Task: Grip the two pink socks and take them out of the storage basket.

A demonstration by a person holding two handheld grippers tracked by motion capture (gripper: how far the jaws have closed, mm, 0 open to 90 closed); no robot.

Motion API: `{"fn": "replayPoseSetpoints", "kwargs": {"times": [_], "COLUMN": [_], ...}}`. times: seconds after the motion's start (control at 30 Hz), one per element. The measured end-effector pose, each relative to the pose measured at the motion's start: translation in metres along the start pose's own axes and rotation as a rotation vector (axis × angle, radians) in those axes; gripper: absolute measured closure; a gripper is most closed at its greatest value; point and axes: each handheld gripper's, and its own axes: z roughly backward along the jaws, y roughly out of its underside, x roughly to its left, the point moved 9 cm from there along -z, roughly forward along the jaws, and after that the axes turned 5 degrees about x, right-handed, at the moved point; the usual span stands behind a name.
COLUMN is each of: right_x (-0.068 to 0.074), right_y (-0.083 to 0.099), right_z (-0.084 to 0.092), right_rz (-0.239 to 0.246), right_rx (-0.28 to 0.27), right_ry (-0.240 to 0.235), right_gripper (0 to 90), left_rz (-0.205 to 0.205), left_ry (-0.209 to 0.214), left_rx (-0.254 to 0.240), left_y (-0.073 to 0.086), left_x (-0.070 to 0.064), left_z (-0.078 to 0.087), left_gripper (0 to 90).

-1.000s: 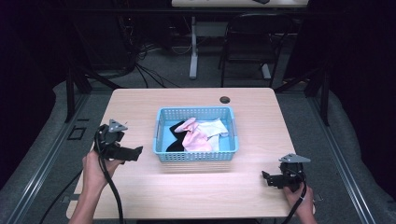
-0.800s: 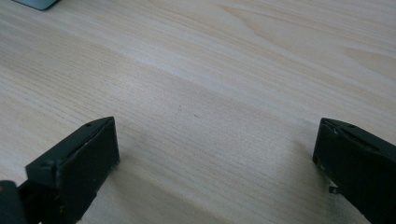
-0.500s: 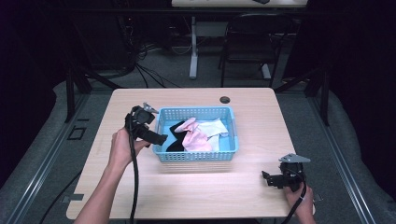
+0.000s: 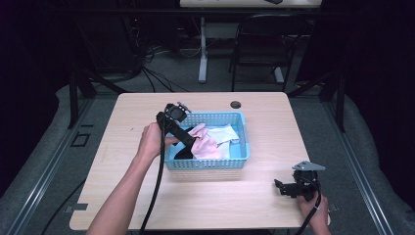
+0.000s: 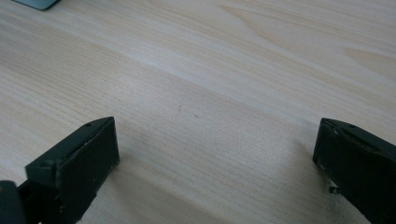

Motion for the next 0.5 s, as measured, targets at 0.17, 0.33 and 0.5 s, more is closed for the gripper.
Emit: {"fn": "replayPoseSetpoints", "kwargs": {"times": [0.17,0.33,0.5], "right_x": [0.000,0.000,0.000], "right_y": [0.000,0.000,0.000], "right_z": [0.000,0.000,0.000], "right_rz": [0.000,0.001,0.001], "right_rx": [0.000,0.000,0.000], "right_ry": [0.000,0.000,0.000], "right_gripper": [0.0,0.0,0.0], "left_rz": [-0.008,-0.019,-0.003], "left_ry": [0.011,0.014,0.034], "left_rx": [0.037,0.089,0.114], "left_y": [-0.010,-0.018,-0.026], "left_x": [-0.001,-0.002,-0.001], "left_z": [-0.014,-0.030,-0.039], "left_gripper": [1.3,8.0,18.4]}}
